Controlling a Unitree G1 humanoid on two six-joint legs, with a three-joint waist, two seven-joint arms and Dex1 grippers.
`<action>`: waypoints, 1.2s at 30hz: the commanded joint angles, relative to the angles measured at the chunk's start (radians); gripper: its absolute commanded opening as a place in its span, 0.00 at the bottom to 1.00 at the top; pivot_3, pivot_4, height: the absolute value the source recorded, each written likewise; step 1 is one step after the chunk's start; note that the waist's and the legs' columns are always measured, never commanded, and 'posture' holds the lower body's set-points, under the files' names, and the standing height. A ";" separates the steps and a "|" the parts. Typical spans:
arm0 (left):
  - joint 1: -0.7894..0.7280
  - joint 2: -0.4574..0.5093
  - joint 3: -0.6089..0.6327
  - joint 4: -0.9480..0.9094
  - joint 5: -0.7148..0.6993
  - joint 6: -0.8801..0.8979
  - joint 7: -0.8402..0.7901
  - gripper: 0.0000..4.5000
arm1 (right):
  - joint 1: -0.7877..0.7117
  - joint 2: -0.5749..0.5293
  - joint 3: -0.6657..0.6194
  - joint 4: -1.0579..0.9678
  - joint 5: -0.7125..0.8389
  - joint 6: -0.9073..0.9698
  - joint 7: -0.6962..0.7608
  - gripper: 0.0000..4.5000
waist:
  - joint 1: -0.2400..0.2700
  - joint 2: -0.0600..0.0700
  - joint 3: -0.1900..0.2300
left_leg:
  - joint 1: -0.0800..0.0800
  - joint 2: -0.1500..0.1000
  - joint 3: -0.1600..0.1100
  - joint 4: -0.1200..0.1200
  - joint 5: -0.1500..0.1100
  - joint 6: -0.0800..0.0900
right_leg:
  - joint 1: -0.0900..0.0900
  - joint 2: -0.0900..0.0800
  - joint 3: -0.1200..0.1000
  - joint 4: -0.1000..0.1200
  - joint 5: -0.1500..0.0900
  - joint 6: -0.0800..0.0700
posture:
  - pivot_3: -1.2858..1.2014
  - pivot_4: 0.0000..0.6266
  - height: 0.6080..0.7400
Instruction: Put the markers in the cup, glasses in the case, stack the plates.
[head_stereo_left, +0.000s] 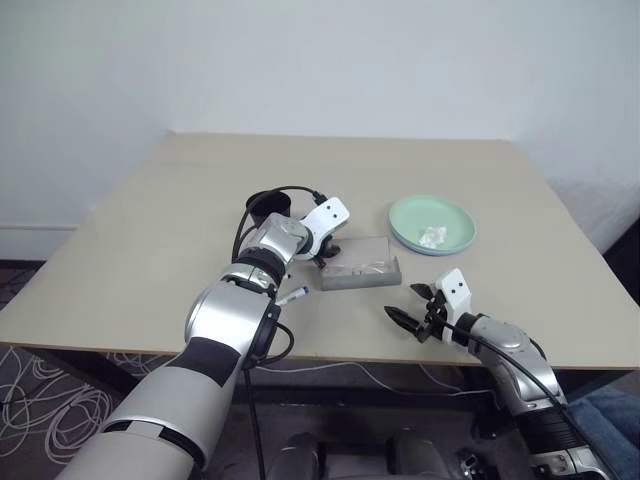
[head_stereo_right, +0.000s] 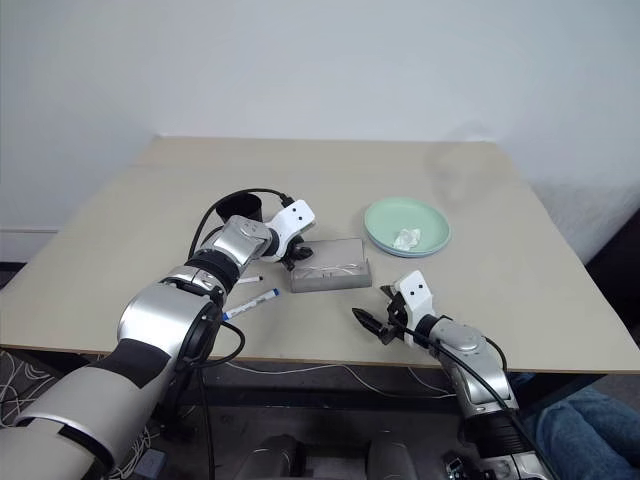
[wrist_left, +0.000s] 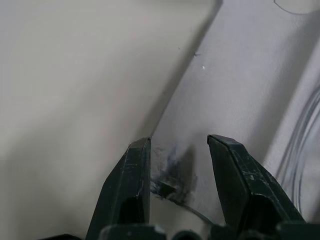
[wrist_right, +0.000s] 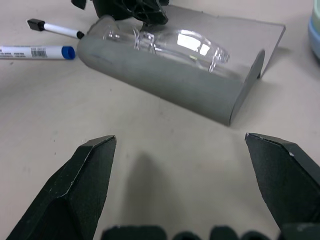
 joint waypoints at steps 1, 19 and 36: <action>-0.041 0.010 0.016 -0.022 -0.010 -0.020 0.026 0.40 | -0.017 -0.001 -0.009 -0.031 0.012 -0.004 -0.002 1.00 | 0.000 0.000 0.000 | 0.000 0.000 0.000 0.000 0.000 0.000 | 0.000 0.000 0.000 0.000 0.000 0.000 | 0.52 0.00 1.00; -0.034 -0.014 0.029 -0.016 -0.013 -0.031 0.113 0.52 | 0.073 -0.006 -0.014 -0.154 0.016 0.051 -0.041 1.00 | 0.000 0.000 0.000 | 0.000 0.000 0.000 0.000 0.000 0.000 | 0.000 0.000 0.000 0.000 0.000 0.000 | 0.52 0.00 1.00; -0.017 -0.026 0.077 -0.013 -0.045 0.072 -0.017 0.90 | 0.130 -0.009 -0.024 -0.233 0.017 0.083 -0.079 1.00 | 0.001 0.000 0.000 | -0.001 0.000 0.000 0.000 0.000 0.000 | -0.001 0.000 0.000 0.000 0.000 0.000 | 0.52 0.00 1.00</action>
